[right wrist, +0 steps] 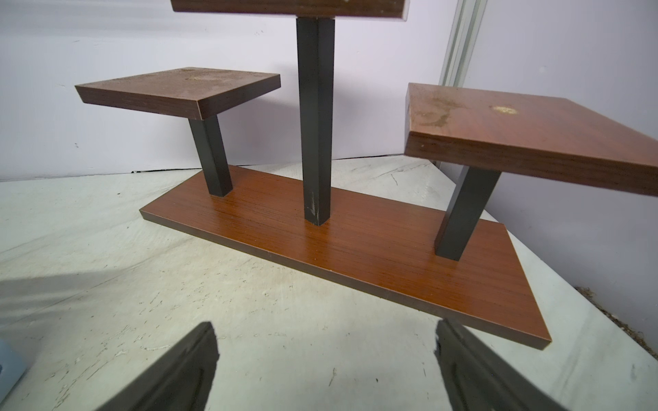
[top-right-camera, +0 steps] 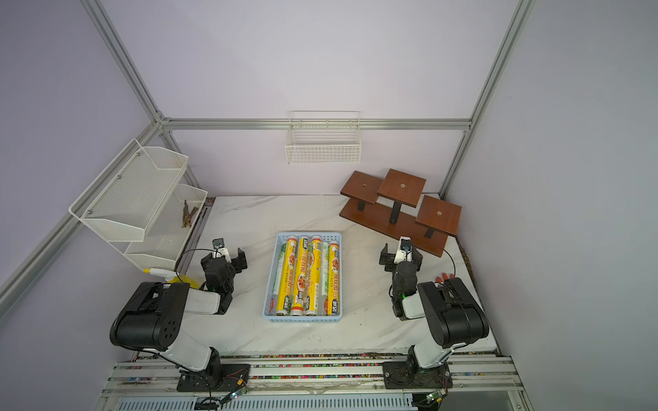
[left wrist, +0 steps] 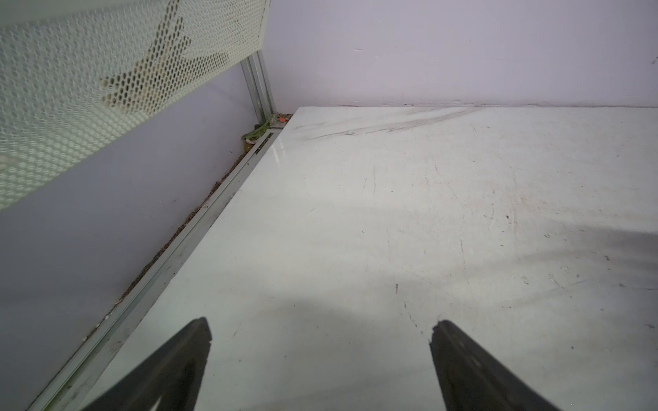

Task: Put the plastic wrap into the basket
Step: Reset both arms

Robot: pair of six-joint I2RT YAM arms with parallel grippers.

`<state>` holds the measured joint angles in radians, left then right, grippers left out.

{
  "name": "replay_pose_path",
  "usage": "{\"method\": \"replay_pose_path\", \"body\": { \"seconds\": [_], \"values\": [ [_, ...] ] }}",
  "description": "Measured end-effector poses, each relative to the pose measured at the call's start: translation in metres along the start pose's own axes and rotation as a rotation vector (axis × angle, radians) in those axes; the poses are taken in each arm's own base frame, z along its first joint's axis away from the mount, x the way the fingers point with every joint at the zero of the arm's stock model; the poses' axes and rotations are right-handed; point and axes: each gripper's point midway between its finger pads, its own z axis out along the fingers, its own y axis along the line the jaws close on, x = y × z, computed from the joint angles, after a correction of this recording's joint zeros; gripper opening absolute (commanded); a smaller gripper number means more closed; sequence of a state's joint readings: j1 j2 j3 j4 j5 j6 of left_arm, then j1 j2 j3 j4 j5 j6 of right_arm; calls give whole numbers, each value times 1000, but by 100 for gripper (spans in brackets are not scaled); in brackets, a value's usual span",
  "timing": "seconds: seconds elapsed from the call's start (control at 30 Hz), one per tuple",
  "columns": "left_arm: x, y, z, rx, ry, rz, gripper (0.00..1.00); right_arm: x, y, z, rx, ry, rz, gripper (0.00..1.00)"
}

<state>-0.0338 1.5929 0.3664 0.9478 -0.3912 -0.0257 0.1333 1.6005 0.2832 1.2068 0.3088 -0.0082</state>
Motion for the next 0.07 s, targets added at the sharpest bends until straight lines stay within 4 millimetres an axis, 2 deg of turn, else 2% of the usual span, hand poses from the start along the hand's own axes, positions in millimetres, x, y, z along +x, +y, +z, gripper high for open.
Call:
{"method": "replay_pose_path", "body": {
  "seconds": [0.07],
  "values": [
    [0, 0, 0, 1, -1, 0, 100, 0, 0, 0, 0, 1, 0, 100]
  ]
}}
